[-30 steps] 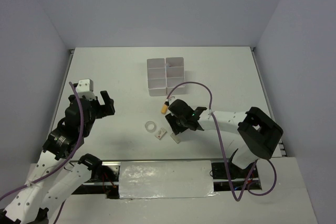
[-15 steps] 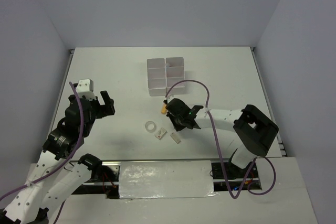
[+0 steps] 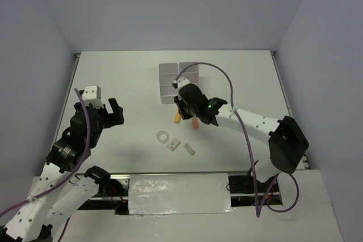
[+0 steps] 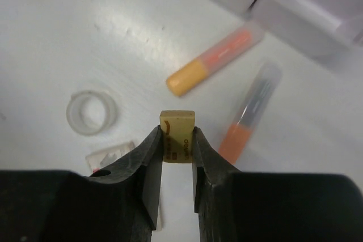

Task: Sort the stationery into containers
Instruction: Pick up the stationery from the center of the board, then place the stationery in the storage box.

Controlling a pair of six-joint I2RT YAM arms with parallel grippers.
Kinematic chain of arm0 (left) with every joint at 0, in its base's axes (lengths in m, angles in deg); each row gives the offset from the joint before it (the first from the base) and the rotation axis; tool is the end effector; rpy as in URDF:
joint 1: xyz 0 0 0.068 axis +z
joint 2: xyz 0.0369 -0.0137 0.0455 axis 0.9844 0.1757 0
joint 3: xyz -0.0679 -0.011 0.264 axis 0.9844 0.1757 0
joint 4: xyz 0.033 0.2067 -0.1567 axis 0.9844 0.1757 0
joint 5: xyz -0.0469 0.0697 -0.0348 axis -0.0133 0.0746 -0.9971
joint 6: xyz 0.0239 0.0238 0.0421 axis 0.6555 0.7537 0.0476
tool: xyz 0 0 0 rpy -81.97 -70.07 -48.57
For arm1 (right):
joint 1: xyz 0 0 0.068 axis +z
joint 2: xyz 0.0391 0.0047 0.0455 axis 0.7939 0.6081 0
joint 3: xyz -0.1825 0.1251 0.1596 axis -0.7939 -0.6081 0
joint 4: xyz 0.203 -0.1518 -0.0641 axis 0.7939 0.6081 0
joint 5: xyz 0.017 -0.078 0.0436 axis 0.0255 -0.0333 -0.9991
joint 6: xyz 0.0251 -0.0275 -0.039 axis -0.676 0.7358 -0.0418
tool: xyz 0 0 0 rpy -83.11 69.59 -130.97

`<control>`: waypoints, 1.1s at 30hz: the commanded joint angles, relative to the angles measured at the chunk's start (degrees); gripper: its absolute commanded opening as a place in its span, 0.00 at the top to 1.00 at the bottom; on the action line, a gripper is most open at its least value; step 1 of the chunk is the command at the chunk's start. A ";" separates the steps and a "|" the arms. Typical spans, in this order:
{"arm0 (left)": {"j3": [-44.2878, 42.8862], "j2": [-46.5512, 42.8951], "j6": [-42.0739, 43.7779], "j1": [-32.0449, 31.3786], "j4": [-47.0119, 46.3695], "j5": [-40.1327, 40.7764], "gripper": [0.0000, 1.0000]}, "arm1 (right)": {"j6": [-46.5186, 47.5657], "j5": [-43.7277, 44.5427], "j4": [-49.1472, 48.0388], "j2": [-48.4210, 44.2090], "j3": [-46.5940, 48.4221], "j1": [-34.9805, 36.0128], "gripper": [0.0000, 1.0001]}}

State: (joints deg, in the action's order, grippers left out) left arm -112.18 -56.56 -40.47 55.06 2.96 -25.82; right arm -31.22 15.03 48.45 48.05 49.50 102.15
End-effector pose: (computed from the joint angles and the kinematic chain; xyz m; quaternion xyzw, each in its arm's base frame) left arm 0.1191 -0.0383 0.3393 -0.1226 0.7931 -0.0745 0.5920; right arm 0.2129 0.2408 0.2421 -0.2711 0.8788 0.1257 0.3720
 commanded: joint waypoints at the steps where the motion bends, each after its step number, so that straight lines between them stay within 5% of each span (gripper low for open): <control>1: -1.05 -0.69 0.37 0.30 -1.18 0.34 0.01 | 4.65 1.78 0.98 4.65 9.26 -5.20 0.99; 14: -0.78 -0.43 0.98 0.21 -1.80 -1.59 0.01 | 27.76 -8.16 7.83 19.07 30.99 -15.24 0.92; 19: -0.70 -0.43 1.07 0.21 -1.97 -2.03 0.01 | 29.00 -9.55 5.47 19.25 28.98 -18.14 0.87; 24: -0.61 -0.17 1.33 0.21 -2.15 -2.56 0.01 | 29.18 -12.64 3.19 19.34 26.87 -18.93 0.66; 33: -0.61 -0.25 1.33 0.21 -2.15 -2.73 0.01 | 28.65 -11.67 3.27 21.62 27.13 -19.37 0.64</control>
State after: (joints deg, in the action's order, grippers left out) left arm -112.18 -56.86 -40.29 55.06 2.89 -28.03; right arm -3.00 3.99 53.67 69.28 76.40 83.03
